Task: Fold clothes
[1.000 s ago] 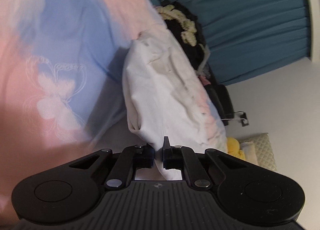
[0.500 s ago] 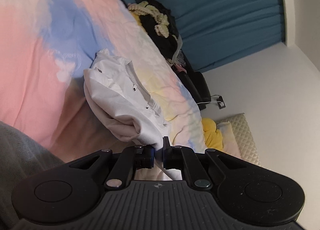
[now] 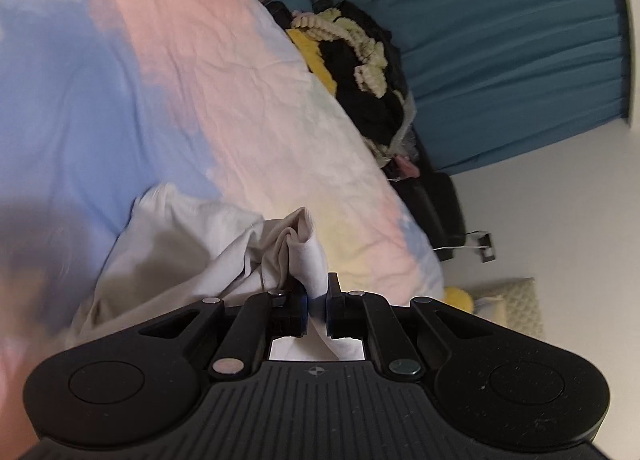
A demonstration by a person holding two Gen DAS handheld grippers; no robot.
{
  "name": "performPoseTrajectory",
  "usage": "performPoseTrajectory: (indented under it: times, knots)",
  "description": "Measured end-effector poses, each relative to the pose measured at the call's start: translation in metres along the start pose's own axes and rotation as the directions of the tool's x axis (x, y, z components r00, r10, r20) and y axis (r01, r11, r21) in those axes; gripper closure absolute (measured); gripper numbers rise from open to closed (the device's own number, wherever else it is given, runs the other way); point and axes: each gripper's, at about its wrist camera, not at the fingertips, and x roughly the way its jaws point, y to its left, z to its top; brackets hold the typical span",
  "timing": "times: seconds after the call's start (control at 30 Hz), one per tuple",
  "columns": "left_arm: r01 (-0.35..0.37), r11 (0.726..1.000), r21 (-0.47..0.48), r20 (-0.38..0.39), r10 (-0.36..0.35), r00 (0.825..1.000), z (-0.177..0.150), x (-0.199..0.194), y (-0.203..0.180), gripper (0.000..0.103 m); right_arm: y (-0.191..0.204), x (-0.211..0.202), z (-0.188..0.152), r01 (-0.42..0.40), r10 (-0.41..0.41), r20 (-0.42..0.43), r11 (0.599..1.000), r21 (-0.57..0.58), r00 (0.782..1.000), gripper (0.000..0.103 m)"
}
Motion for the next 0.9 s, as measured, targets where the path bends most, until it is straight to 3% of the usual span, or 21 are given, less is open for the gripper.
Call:
performPoseTrajectory:
  times: [0.23,0.4,0.47,0.53,0.57,0.67,0.8,0.9]
  knots:
    - [-0.067,0.997,0.043,-0.045,0.069,0.997,0.027,0.069,0.027,0.094,-0.017,0.070,0.010,0.100,-0.099,-0.025,0.995,0.001,0.995,0.096]
    - [-0.084,0.991,0.107,-0.054,0.090,0.994,0.031,0.083,0.028,0.090,-0.015,0.070,0.007,0.077,-0.079,-0.021,0.995,-0.062,0.997,0.091]
    - [-0.089,0.985,0.149,-0.047,0.097,0.994,0.029,0.082,0.023,0.079,-0.014,0.070,0.006,0.067,-0.069,-0.020,0.994,-0.088,0.997,0.081]
    - [-0.075,0.979,0.187,-0.013,0.079,0.997,0.023,0.074,0.017,0.036,-0.010,0.064,0.003,0.041,-0.042,-0.007,0.991,-0.126,0.999,0.061]
    - [-0.070,0.975,0.211,0.006,0.070,0.998,0.020,0.070,0.014,0.029,-0.006,0.059,0.002,0.026,-0.025,0.004,0.987,-0.160,1.000,0.058]
    - [-0.081,0.942,0.327,0.075,0.060,0.995,0.005,0.052,-0.005,0.022,0.007,0.050,-0.007,0.010,0.001,0.035,0.948,-0.320,0.999,0.054]
    - [-0.155,0.854,0.497,0.175,0.077,0.982,-0.020,0.042,-0.028,0.017,0.018,0.065,-0.025,0.017,-0.001,0.031,0.864,-0.503,1.000,0.054]
    - [-0.205,0.785,0.585,0.204,0.102,0.974,-0.035,0.053,-0.037,0.017,0.026,0.077,-0.039,0.020,-0.004,0.028,0.778,-0.628,1.000,0.054]
